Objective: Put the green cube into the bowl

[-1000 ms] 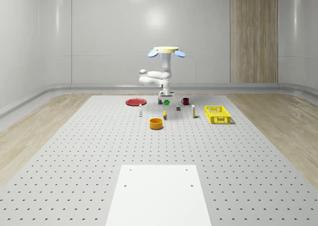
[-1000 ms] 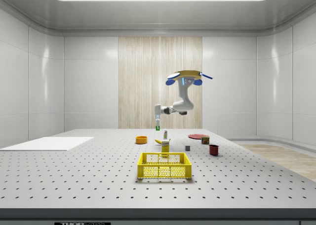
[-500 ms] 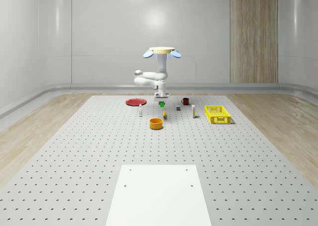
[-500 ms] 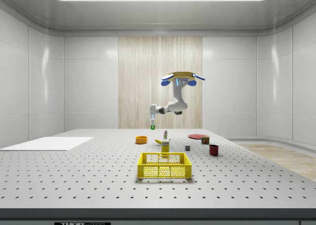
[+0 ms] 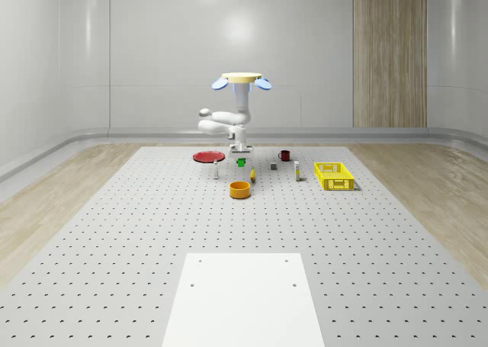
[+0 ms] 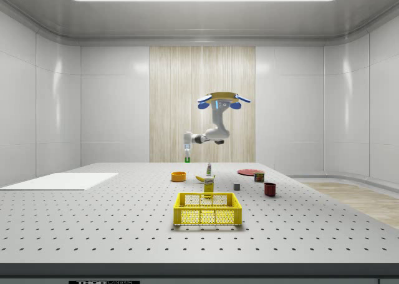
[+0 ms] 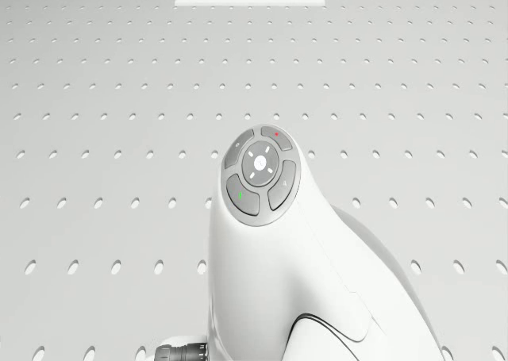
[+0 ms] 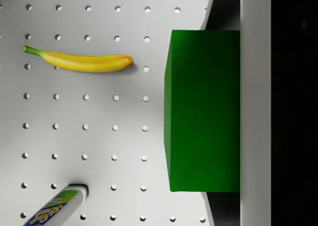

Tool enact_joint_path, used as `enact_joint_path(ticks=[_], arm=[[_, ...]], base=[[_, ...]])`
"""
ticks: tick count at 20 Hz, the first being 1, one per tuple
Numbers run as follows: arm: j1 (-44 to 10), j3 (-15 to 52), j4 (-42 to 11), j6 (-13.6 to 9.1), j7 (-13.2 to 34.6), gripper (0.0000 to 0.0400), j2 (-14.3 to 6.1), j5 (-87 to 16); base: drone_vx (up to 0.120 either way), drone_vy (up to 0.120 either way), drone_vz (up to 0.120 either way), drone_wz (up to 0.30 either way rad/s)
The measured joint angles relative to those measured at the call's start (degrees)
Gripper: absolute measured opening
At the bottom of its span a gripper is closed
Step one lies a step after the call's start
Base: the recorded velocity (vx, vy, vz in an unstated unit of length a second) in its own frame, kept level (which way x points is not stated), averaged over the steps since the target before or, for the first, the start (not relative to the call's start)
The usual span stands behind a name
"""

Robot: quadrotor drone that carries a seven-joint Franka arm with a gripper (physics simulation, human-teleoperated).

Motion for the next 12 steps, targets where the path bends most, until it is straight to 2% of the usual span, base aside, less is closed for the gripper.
enact_joint_path(ticks=[2,7,12], arm=[[-0.01,0.01,0.0,0.05,0.01,0.025,-0.06,0.02],[-0.04,0.03,0.01,0.18,0.05,0.025,-0.19,0.08],[-0.07,0.04,0.01,0.3,0.08,0.025,-0.32,0.13]], base=[[0.12,-0.08,0.0,0.0],[0.12,0.0,0.0,0.0],[0.12,0.0,-0.12,0.0]])
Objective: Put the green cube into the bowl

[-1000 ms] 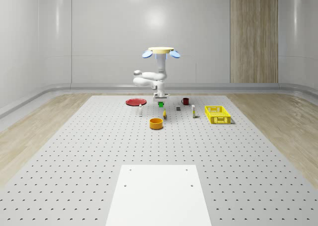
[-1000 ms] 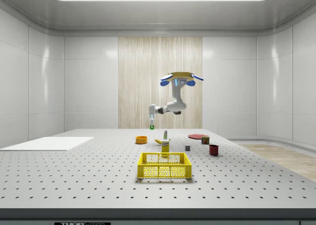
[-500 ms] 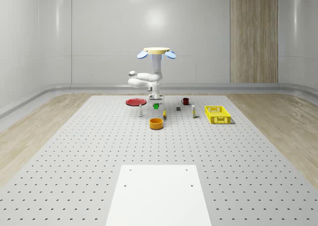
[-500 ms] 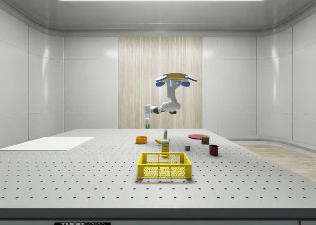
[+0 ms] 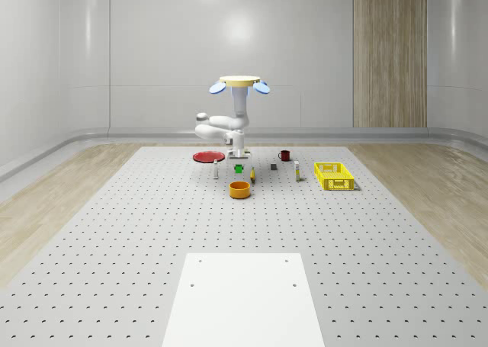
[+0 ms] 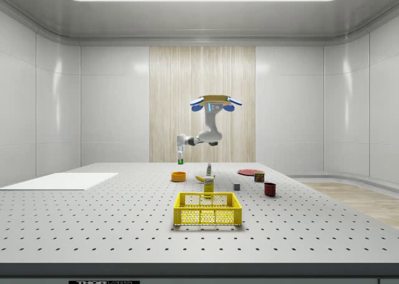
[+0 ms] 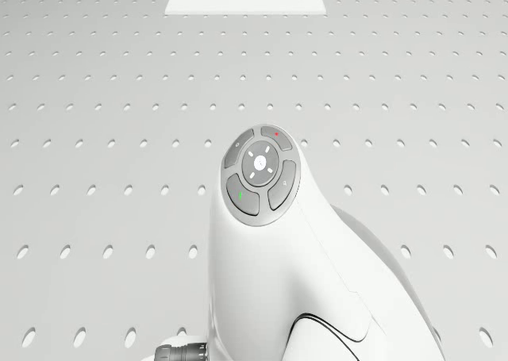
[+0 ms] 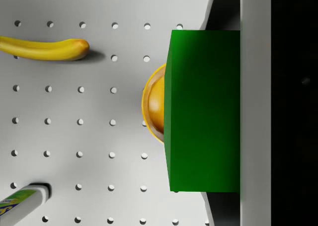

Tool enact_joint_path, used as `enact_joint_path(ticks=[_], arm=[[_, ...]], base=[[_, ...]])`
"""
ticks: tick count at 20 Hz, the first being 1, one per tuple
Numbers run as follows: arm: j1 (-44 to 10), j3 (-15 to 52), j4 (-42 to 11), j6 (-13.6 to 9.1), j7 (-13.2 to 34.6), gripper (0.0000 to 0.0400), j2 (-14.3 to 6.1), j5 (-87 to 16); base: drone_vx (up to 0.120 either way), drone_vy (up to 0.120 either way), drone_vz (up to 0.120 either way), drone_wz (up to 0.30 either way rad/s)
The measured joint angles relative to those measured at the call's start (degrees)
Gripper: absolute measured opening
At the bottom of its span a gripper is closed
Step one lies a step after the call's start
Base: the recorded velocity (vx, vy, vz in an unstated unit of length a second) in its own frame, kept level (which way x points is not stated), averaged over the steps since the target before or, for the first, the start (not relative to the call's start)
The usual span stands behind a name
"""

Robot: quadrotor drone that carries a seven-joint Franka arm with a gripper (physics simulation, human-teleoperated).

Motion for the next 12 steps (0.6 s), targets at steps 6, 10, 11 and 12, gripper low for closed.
enact_joint_path(ticks=[6,10,11,12], arm=[[-0.03,0.02,0.01,0.13,0.02,0.025,-0.14,0.05],[-0.05,0.03,0.01,0.2,0.02,0.025,-0.22,0.09],[-0.05,0.03,0.01,0.22,0.03,0.025,-0.24,0.09],[-0.06,0.03,0.01,0.24,0.03,0.025,-0.26,0.1]], base=[[0.04,0.0,-0.093,0.0],[0.0,0.0,-0.12,0.0],[0.0,0.0,-0.12,0.0],[0.0,0.0,-0.12,0.0]])
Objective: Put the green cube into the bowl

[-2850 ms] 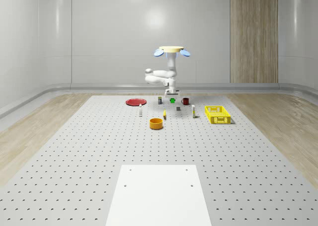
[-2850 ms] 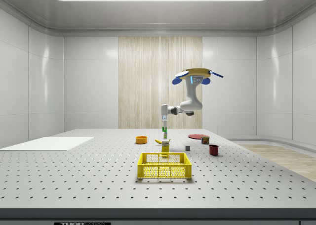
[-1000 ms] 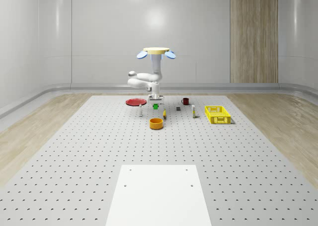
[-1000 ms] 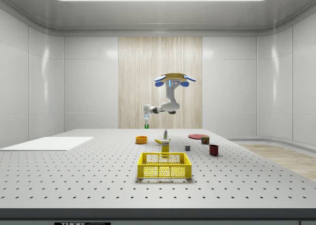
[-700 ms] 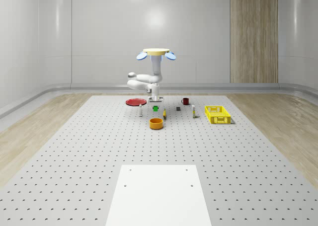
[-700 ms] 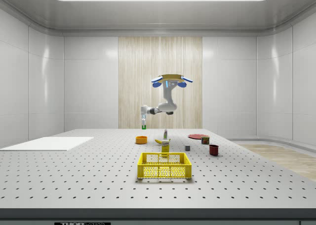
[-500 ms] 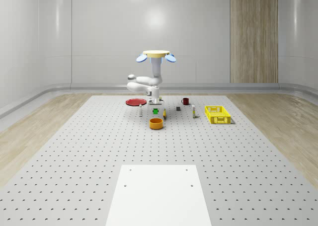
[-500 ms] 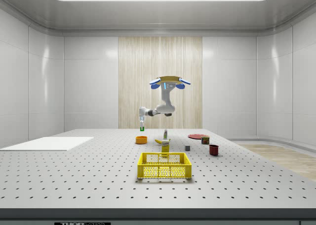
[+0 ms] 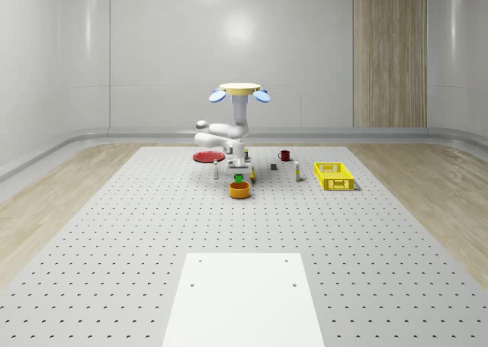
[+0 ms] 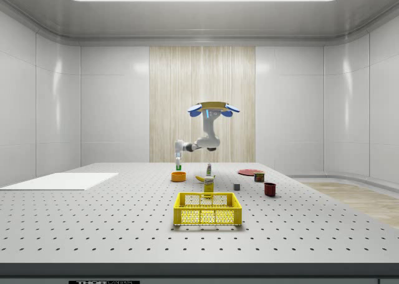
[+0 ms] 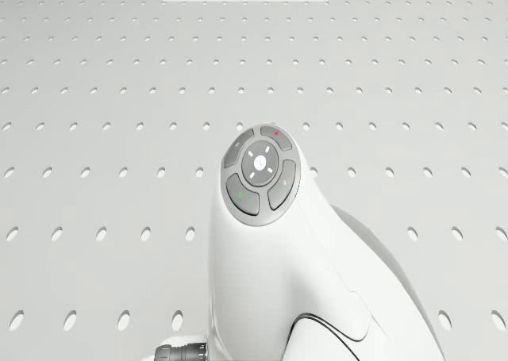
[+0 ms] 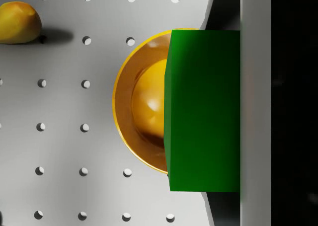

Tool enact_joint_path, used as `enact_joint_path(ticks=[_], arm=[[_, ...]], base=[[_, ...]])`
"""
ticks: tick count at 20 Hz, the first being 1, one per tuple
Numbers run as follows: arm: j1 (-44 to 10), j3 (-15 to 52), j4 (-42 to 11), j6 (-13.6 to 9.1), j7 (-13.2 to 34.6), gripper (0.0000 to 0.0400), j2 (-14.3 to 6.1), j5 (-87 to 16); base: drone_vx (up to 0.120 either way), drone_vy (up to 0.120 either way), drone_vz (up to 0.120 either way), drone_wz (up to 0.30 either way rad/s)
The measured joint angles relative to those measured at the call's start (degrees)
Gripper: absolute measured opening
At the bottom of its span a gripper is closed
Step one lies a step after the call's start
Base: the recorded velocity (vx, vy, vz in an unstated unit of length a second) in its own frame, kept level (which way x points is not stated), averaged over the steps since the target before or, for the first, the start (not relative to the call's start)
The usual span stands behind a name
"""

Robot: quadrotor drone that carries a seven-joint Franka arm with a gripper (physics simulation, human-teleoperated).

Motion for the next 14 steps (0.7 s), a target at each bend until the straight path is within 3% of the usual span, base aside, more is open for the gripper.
enact_joint_path(ticks=[2,14], arm=[[-0.02,-0.07,0.01,0.06,0.01,0.025,-0.04,-0.06],[-1.72,-8.39,2.05,2.94,0.78,0.0251,-0.07,-7.93]], base=[[0.0,0.0,-0.12,0.0],[0.0,0.0,0.0,0.0]])
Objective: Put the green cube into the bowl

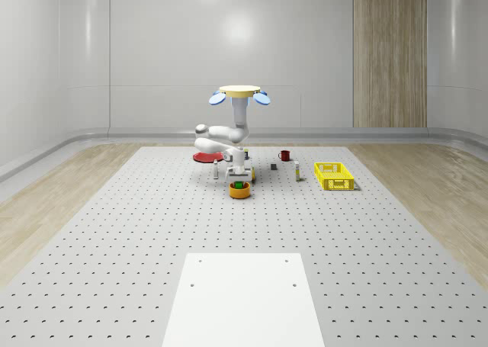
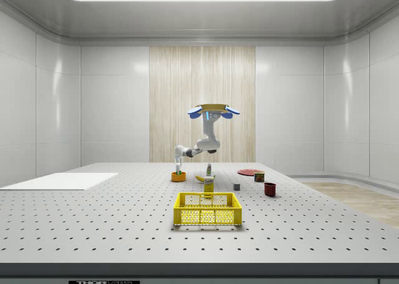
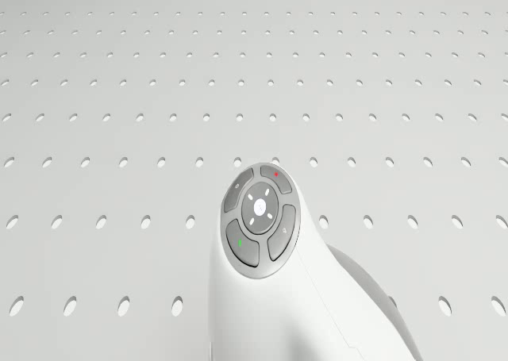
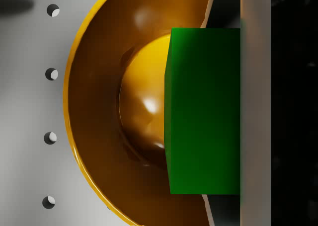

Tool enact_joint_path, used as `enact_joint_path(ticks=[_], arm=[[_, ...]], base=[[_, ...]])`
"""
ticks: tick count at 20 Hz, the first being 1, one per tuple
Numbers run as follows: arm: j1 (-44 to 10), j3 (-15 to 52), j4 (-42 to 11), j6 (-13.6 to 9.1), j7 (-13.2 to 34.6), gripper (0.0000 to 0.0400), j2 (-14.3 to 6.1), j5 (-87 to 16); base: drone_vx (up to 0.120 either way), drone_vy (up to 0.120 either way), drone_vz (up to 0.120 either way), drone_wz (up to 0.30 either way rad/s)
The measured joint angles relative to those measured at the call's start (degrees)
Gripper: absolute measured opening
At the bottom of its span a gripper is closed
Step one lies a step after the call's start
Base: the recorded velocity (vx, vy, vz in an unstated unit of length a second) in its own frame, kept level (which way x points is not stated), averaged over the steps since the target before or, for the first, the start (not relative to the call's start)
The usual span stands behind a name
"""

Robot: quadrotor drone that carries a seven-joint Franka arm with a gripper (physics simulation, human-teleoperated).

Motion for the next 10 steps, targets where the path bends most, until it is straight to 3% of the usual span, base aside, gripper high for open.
enact_joint_path(ticks=[7,10], arm=[[-1.71,-3.65,1.25,0.87,1.65,0.025,0.71,-3.59],[-2.05,-4.76,1.68,1.06,1.87,0.0323,1.01,-4.72]], base=[[0.0,0.0,0.0,0.0],[0.0,0.0,0.0,0.0]])
